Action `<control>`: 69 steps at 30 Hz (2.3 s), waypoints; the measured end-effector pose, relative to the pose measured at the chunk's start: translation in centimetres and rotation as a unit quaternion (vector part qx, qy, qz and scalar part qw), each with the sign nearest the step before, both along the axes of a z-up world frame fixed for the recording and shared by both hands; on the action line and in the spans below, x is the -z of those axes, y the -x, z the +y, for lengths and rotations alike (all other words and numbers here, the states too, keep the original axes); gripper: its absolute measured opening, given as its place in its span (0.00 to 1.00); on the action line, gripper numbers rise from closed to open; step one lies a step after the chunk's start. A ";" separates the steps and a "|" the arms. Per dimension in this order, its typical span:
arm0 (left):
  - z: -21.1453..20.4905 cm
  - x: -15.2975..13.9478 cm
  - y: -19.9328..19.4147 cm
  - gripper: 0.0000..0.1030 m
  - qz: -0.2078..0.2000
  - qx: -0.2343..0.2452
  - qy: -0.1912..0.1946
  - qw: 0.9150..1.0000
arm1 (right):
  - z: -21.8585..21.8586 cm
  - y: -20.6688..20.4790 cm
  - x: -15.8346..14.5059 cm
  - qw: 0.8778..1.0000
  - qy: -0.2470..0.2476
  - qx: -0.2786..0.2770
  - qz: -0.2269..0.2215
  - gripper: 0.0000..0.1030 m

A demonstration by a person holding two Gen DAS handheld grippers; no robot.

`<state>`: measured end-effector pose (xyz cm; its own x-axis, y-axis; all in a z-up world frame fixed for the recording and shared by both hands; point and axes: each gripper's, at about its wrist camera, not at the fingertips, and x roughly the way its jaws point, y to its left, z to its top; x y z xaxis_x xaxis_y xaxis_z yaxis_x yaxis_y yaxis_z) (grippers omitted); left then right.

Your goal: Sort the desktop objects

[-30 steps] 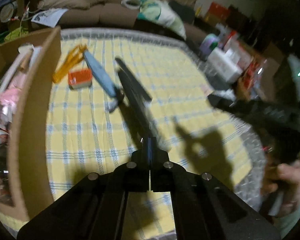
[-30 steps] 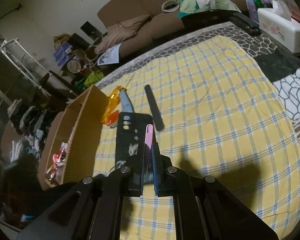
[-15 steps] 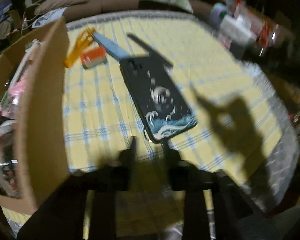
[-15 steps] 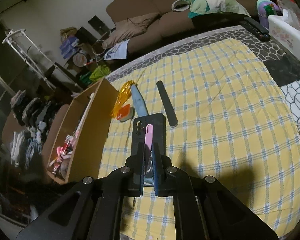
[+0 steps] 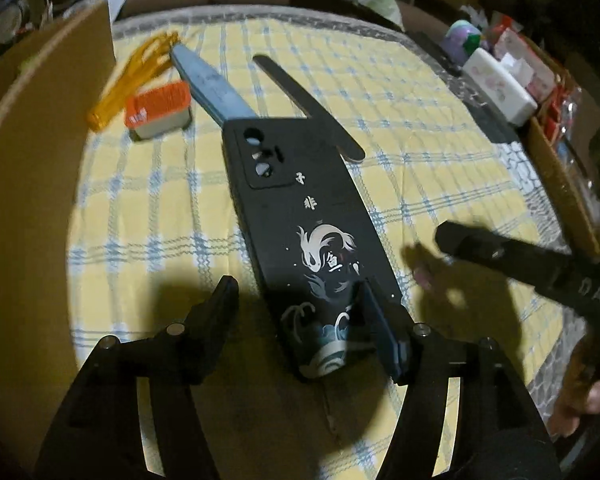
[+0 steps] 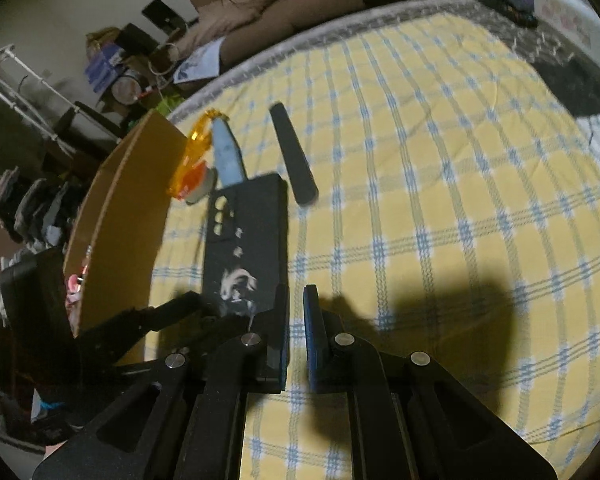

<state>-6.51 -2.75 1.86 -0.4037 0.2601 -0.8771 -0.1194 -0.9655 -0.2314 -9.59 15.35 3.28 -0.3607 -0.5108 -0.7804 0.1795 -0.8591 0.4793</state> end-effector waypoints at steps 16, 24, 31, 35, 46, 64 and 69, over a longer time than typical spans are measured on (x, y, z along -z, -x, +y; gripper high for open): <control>-1.8 -0.1 0.5 0.46 0.011 -0.019 -0.082 0.996 | -1.7 1.5 3.6 0.995 0.088 0.017 -0.052 0.18; -2.1 -1.4 0.4 0.17 0.012 -0.008 -0.154 0.988 | -1.0 1.5 3.2 0.988 0.139 0.021 -0.062 0.26; -3.8 -2.2 0.4 0.09 0.001 -0.030 -0.271 0.962 | 0.7 1.3 3.2 0.961 0.255 0.042 -0.094 0.29; -4.6 -1.9 0.4 0.09 -0.016 -0.041 -0.333 0.942 | 1.5 1.1 3.9 0.963 0.240 0.058 -0.105 0.68; -7.2 -6.1 0.3 0.09 0.035 -0.049 -0.463 0.884 | 1.7 0.6 -0.8 0.908 0.413 0.036 -0.058 0.39; -21.0 -11.3 -2.3 0.09 0.140 -0.104 -0.567 0.805 | -0.3 0.8 -5.9 0.951 0.303 0.053 0.024 0.56; -24.7 -11.6 -2.5 0.09 0.159 -0.127 -0.545 0.813 | -1.3 1.6 -6.2 0.985 0.150 0.043 0.070 0.56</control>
<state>-3.99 -27.43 13.45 -0.7268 0.6865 -0.0215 -0.1694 -0.2095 -0.9630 -11.23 14.05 9.44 -0.5065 -0.6737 -0.5382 0.1939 -0.6972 0.6902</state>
